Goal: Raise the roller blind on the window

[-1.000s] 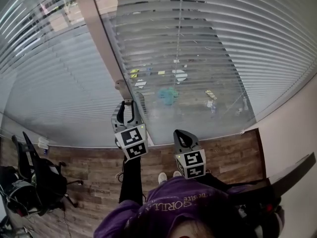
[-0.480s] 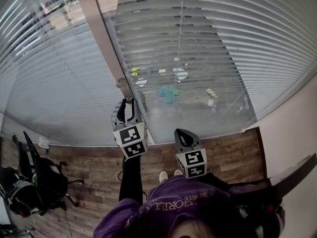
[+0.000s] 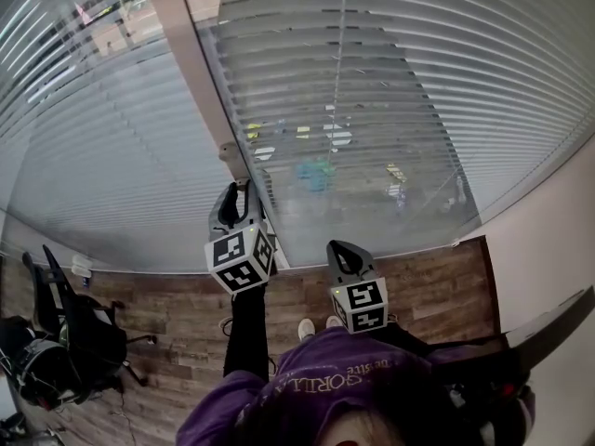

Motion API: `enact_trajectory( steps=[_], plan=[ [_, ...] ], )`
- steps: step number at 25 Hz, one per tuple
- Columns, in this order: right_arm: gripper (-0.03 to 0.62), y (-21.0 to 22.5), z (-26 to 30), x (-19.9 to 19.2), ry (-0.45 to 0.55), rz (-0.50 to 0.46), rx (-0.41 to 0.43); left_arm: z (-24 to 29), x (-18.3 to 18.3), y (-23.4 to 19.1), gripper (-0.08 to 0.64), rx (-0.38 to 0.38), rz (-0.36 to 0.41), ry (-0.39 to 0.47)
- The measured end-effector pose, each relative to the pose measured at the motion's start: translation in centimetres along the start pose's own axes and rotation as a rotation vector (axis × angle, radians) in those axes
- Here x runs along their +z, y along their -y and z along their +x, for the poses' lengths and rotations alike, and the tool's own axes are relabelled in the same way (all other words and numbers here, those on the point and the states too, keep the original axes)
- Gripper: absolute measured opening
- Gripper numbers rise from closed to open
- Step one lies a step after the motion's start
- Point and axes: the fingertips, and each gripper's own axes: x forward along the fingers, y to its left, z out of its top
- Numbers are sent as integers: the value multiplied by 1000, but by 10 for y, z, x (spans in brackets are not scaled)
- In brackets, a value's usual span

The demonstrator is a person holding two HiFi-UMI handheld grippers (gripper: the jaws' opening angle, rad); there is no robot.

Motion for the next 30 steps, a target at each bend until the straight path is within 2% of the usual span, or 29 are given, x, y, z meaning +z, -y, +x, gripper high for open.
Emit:
enact_trajectory(
  steps=[2, 6, 8, 10, 12, 15, 19, 22, 28, 30],
  plan=[
    [-3, -1, -1, -1, -2, 1, 1, 0, 0, 2, 124, 13, 126, 3],
    [-4, -2, 0, -2, -5, 2, 1, 1, -6, 9, 124, 54, 449, -12],
    [-3, -1, 0, -3, -6, 4, -2, 4, -9, 10, 124, 62, 552, -29],
    [-3, 0, 0, -3, -6, 4, -5, 4, -9, 10, 124, 74, 603, -31],
    [-3, 0, 0, -2, -5, 3, -5, 4, -8, 8, 124, 71, 568, -28],
    [-5, 0, 1, -1, -6, -2, -2, 3, -3, 7, 124, 41, 405, -19],
    [-5, -1, 1, -1, -8, -4, 0, 2, -1, 4, 124, 31, 251, -16],
    [-3, 0, 1, -2, -9, -5, -3, 2, -2, 1, 124, 7, 73, -2],
    [-4, 1, 0, 0, -7, -10, -5, 3, -3, -2, 124, -10, -83, -3],
    [-4, 1, 0, -1, -8, -11, -5, 3, -3, -2, 124, -13, -113, -5]
  ],
)
